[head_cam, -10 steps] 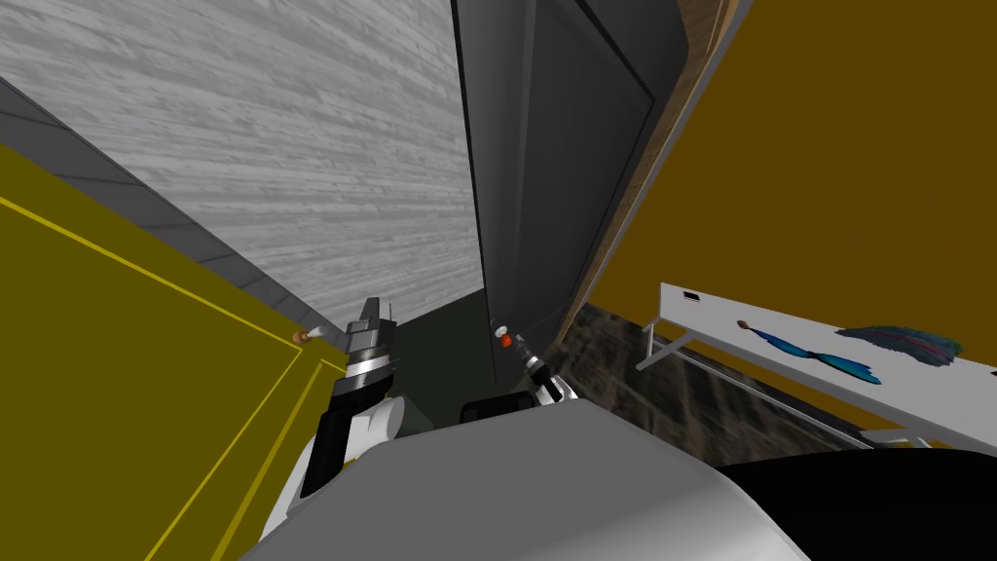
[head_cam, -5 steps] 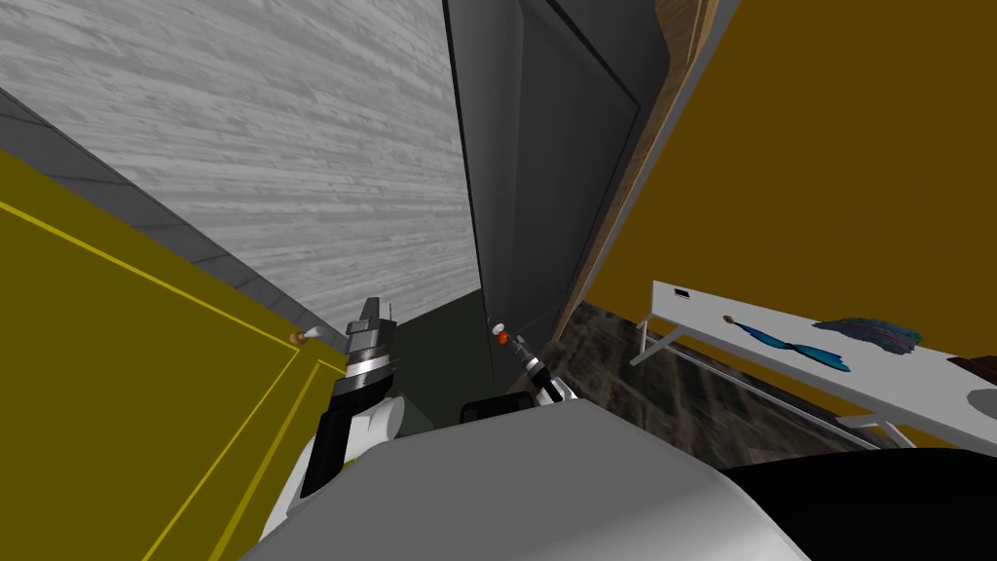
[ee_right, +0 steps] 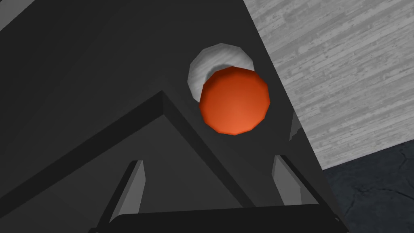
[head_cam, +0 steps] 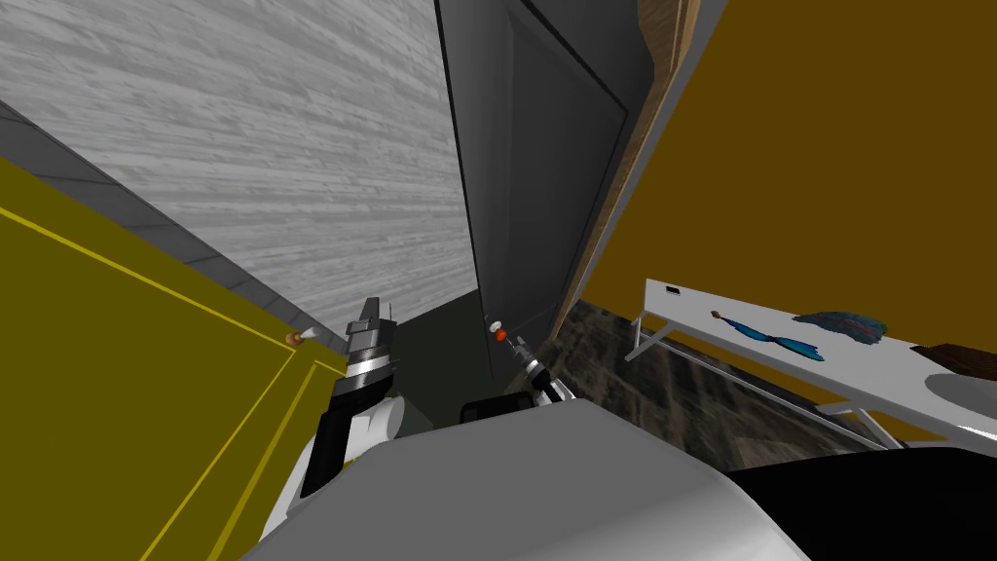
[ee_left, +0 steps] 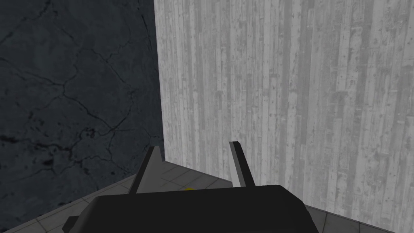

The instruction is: Push the door open

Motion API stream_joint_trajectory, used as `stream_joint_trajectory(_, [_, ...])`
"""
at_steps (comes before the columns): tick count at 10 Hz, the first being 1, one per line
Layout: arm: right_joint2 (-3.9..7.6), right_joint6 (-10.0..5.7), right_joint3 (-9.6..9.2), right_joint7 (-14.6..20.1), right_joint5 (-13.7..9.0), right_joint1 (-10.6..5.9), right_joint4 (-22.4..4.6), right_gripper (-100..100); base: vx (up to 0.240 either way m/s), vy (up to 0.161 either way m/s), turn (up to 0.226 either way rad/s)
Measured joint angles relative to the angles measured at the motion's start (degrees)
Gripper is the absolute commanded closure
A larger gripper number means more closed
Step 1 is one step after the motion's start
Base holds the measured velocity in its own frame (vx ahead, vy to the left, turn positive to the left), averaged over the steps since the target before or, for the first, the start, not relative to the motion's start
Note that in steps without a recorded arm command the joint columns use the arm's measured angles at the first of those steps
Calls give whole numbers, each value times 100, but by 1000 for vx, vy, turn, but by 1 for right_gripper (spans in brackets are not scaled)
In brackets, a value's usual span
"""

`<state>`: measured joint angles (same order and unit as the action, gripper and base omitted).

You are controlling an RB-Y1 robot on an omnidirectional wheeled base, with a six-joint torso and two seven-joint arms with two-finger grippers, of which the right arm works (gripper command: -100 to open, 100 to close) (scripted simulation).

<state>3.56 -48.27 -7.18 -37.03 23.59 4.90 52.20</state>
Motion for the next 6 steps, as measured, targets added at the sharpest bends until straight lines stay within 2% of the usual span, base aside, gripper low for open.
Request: stream_joint_trajectory(6, [-121, 2, 108, -860, 458, 175, 150, -100, -37, -13, -38])
